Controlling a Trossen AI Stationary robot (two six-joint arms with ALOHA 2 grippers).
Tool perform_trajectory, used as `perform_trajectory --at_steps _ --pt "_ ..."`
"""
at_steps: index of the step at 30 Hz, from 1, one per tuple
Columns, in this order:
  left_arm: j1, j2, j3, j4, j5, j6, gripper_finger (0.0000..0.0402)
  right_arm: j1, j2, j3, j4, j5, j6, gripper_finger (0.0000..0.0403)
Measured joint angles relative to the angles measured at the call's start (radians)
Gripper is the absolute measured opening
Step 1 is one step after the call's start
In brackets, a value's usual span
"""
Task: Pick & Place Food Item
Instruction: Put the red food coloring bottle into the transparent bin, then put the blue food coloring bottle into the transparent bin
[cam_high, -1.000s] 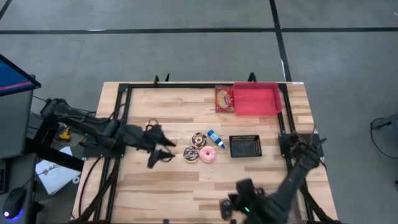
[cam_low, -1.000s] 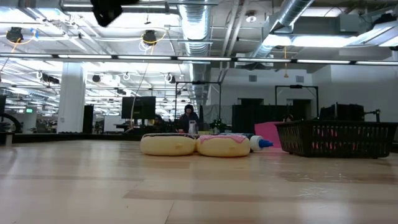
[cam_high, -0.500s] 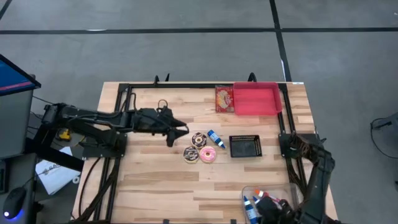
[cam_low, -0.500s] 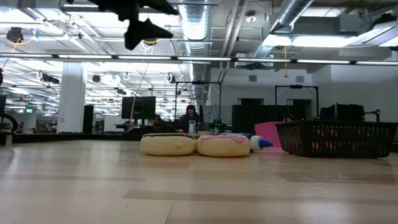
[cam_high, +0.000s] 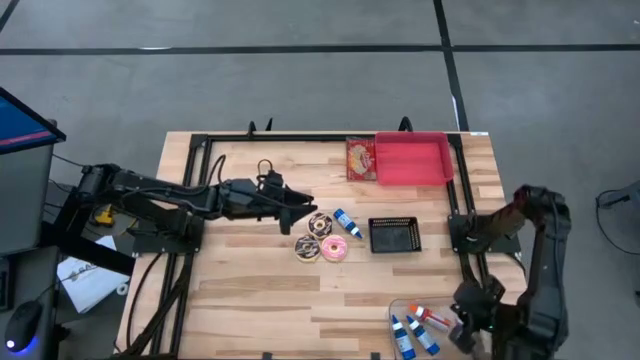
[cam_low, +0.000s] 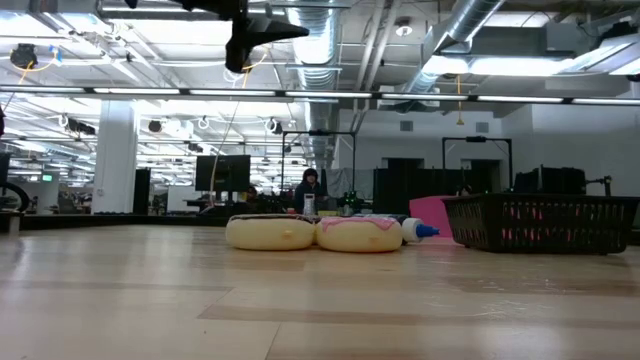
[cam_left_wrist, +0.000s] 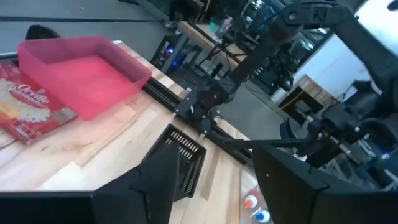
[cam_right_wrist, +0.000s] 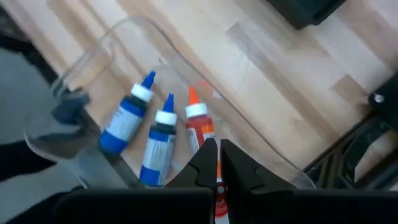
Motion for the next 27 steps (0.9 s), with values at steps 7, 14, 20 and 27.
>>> perform_trajectory --at_steps 7,14,20,27 --pt "-0.056 -0.009 0.000 -0.001 -0.080 -0.027 0.0193 0.099 -0.029 -0.160 0.116 0.009 0.011 0.0001" --pt "-0.120 -0.003 0.000 0.002 -0.129 -0.027 0.0199 0.120 -0.021 -0.284 0.343 0.086 0.011 0.0001" --pt "-0.169 -0.003 0.000 -0.091 -0.128 -0.014 0.0208 0.115 -0.020 -0.314 0.380 0.161 0.130 0.0050" --pt "-0.219 -0.003 0.000 -0.164 -0.104 0.080 0.0215 0.018 -0.037 -0.305 0.437 0.239 0.153 0.0123"
